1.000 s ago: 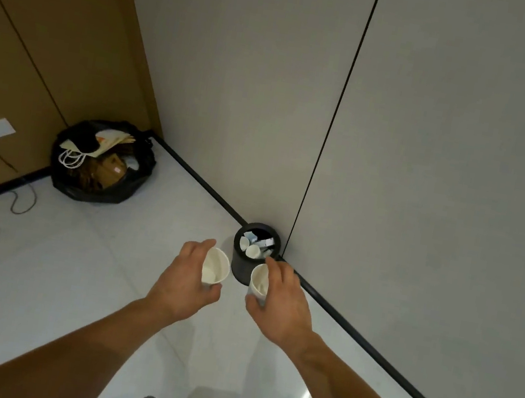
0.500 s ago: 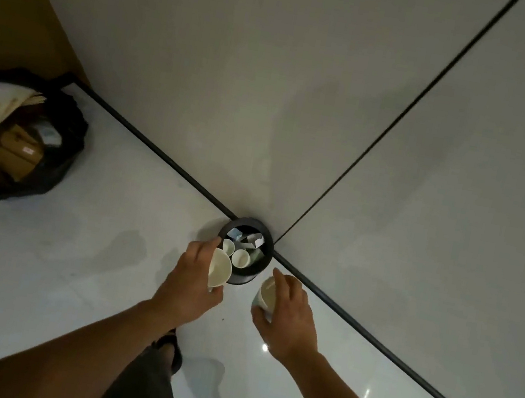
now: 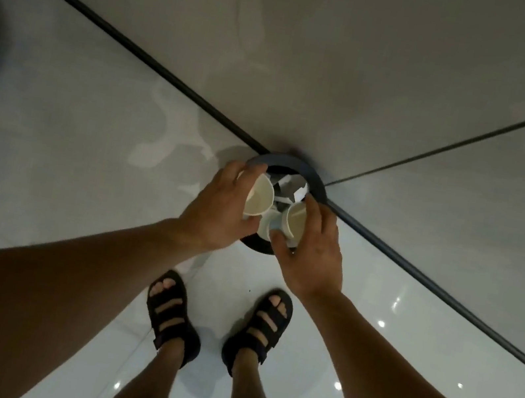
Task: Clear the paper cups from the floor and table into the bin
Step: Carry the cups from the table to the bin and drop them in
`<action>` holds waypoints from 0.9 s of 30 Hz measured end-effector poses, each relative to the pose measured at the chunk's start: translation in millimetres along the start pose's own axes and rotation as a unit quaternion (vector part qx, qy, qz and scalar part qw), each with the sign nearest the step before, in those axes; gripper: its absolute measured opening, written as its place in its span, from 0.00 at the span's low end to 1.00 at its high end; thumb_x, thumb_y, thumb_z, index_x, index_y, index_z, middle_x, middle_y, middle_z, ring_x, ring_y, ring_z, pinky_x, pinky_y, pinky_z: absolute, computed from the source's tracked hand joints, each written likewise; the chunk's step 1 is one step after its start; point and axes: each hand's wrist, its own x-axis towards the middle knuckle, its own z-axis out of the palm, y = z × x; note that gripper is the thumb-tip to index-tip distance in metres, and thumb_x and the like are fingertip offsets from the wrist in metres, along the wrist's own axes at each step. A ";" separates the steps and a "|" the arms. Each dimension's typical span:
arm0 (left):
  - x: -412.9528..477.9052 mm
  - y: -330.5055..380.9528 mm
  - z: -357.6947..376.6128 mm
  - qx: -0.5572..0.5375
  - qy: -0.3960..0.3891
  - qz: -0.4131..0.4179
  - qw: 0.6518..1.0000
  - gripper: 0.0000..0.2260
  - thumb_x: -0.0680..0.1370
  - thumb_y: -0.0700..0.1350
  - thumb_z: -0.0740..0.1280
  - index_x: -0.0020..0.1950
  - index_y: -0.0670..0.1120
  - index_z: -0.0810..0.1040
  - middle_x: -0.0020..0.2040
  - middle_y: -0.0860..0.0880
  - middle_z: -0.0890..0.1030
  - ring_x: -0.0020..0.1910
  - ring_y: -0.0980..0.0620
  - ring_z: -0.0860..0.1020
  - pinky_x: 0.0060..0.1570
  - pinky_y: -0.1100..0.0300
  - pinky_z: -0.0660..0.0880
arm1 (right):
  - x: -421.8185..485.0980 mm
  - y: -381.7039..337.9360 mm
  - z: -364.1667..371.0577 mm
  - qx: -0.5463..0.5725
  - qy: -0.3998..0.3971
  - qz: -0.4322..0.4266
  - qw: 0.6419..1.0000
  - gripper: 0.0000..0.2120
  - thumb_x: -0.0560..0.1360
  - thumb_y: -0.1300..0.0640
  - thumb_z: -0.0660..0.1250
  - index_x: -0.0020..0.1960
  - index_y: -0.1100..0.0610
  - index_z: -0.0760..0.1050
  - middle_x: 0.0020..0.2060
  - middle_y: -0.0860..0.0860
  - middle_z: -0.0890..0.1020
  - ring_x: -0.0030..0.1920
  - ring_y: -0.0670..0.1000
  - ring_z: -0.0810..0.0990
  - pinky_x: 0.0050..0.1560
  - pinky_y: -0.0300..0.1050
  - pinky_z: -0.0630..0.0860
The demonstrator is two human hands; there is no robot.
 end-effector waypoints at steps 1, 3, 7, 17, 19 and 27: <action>9.3 -15.2 17.6 0.005 -0.002 0.002 1.000 0.38 0.69 0.44 0.75 0.75 0.47 0.60 0.68 0.44 0.65 0.66 0.45 0.67 0.55 0.60 0.66 | 10.4 9.8 20.7 0.003 -0.002 -0.002 1.000 0.36 0.74 0.42 0.69 0.76 0.51 0.57 0.68 0.52 0.67 0.64 0.54 0.72 0.61 0.49 0.75; 21.2 -41.4 48.1 0.015 -0.008 0.008 1.000 0.38 0.69 0.45 0.75 0.75 0.46 0.61 0.68 0.42 0.66 0.66 0.44 0.66 0.57 0.58 0.66 | 26.0 27.9 56.5 0.006 -0.007 -0.009 1.000 0.37 0.74 0.41 0.68 0.76 0.52 0.57 0.69 0.53 0.68 0.66 0.54 0.71 0.61 0.47 0.73; 26.9 -76.2 84.7 0.046 -0.023 0.046 0.998 0.37 0.68 0.45 0.77 0.73 0.43 0.64 0.66 0.41 0.69 0.67 0.43 0.65 0.61 0.52 0.69 | 38.7 56.1 100.6 0.028 -0.015 -0.009 0.999 0.38 0.74 0.40 0.68 0.77 0.51 0.56 0.71 0.53 0.66 0.69 0.56 0.69 0.65 0.56 0.73; 56.6 -90.3 114.4 0.152 -0.016 0.113 0.982 0.36 0.66 0.53 0.75 0.70 0.41 0.69 0.62 0.39 0.74 0.63 0.39 0.71 0.62 0.49 0.67 | 53.1 92.6 109.8 -0.043 0.047 -0.076 0.995 0.35 0.72 0.41 0.67 0.74 0.54 0.63 0.65 0.55 0.73 0.62 0.57 0.73 0.61 0.53 0.74; 53.8 -97.8 115.2 0.201 -0.018 0.144 0.969 0.35 0.68 0.53 0.74 0.70 0.41 0.69 0.64 0.38 0.73 0.65 0.38 0.69 0.64 0.44 0.67 | 54.1 96.3 109.3 -0.055 0.069 -0.095 0.992 0.35 0.72 0.42 0.68 0.73 0.56 0.64 0.65 0.56 0.73 0.62 0.57 0.72 0.61 0.50 0.73; 60.9 -105.6 132.6 0.357 -0.040 0.175 0.917 0.39 0.75 0.68 0.55 0.78 0.44 0.55 0.77 0.39 0.58 0.77 0.38 0.50 0.72 0.37 0.52 | 63.3 113.4 117.7 -0.170 0.019 -0.104 0.980 0.39 0.77 0.36 0.59 0.79 0.52 0.50 0.77 0.58 0.58 0.78 0.60 0.53 0.76 0.59 0.53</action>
